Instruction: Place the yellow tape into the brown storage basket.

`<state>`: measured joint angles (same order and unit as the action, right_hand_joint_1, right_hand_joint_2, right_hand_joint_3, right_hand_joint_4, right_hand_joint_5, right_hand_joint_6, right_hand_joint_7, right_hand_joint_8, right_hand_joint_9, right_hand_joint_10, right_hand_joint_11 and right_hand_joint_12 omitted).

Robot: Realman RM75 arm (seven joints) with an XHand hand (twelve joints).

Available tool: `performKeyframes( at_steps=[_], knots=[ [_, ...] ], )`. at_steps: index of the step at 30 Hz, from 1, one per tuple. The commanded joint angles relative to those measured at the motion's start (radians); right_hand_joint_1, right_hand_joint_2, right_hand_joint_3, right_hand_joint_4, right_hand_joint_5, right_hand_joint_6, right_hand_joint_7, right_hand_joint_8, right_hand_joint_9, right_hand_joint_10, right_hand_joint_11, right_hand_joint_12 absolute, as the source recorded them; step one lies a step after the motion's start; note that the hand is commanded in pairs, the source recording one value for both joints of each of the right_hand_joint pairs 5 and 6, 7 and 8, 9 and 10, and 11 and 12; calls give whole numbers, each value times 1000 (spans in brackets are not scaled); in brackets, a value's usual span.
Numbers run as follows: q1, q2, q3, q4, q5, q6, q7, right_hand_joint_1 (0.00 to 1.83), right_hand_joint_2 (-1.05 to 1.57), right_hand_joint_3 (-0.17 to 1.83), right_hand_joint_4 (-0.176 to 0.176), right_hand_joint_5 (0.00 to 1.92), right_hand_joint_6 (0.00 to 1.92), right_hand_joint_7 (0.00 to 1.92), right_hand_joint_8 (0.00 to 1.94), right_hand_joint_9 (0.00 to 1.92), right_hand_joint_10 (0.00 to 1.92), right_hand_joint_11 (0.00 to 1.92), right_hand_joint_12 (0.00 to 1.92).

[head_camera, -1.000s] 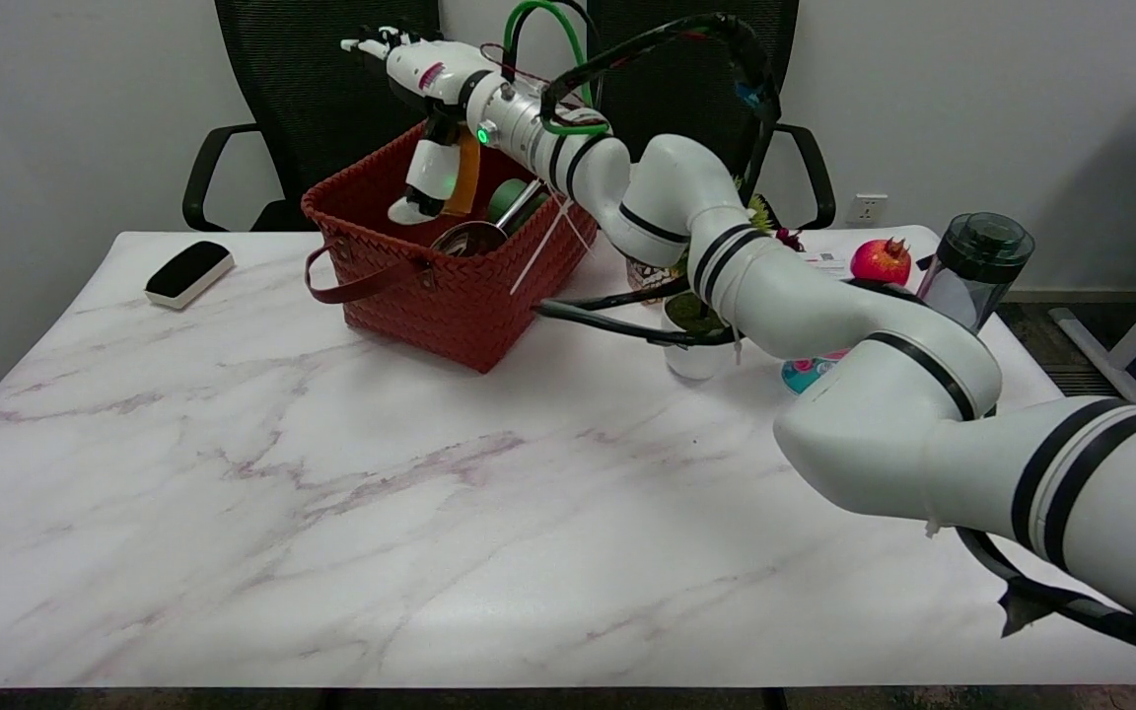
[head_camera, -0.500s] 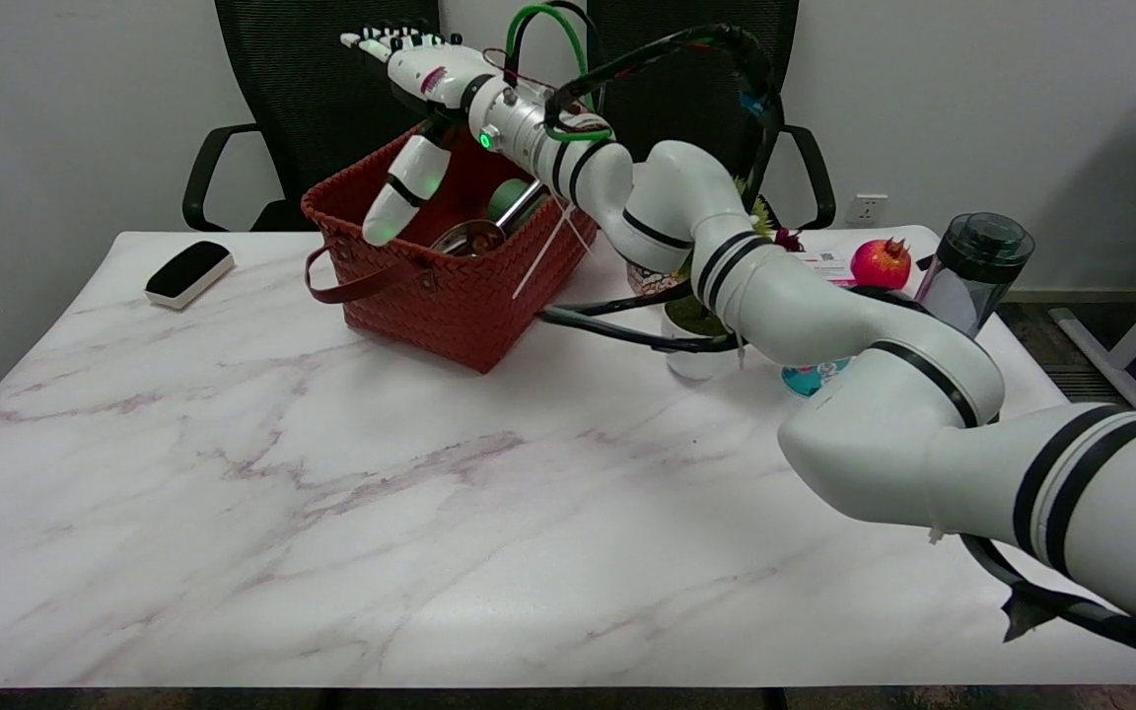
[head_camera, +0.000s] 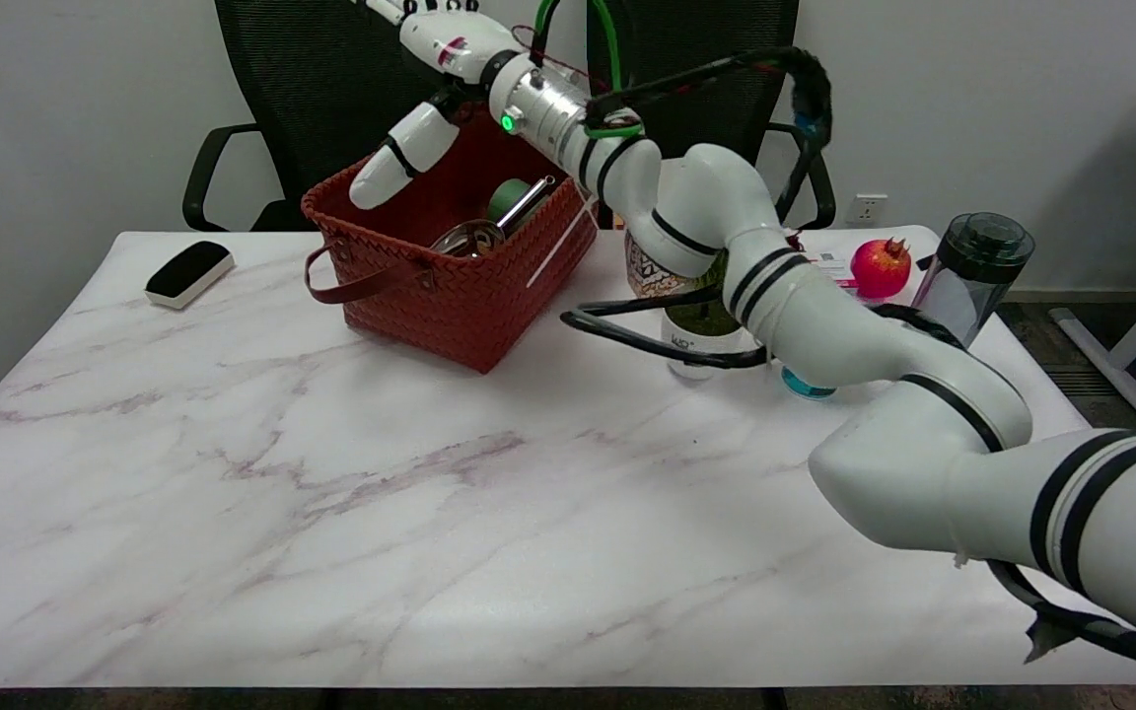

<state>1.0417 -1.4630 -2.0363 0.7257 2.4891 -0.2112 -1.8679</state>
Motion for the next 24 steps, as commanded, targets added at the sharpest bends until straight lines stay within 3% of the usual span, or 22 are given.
performKeyframes(
  at_steps=[1,6,12,17,24],
  knots=[
    [-350,247,157,513,118,-76,155,526,153,-175,0,0,0,0,0,0,0,0,0],
    [-508,306,252,620,169,-224,159,503,248,-175,0,0,0,0,0,0,0,0,0],
    [-651,343,338,761,171,-241,247,480,310,-175,0,0,0,0,0,0,0,0,0],
    [-735,347,360,888,195,-206,275,447,398,-175,0,0,0,0,0,0,0,0,0],
    [-842,334,328,1117,238,-36,256,442,528,-175,0,0,0,0,0,0,0,0,0]
  ],
)
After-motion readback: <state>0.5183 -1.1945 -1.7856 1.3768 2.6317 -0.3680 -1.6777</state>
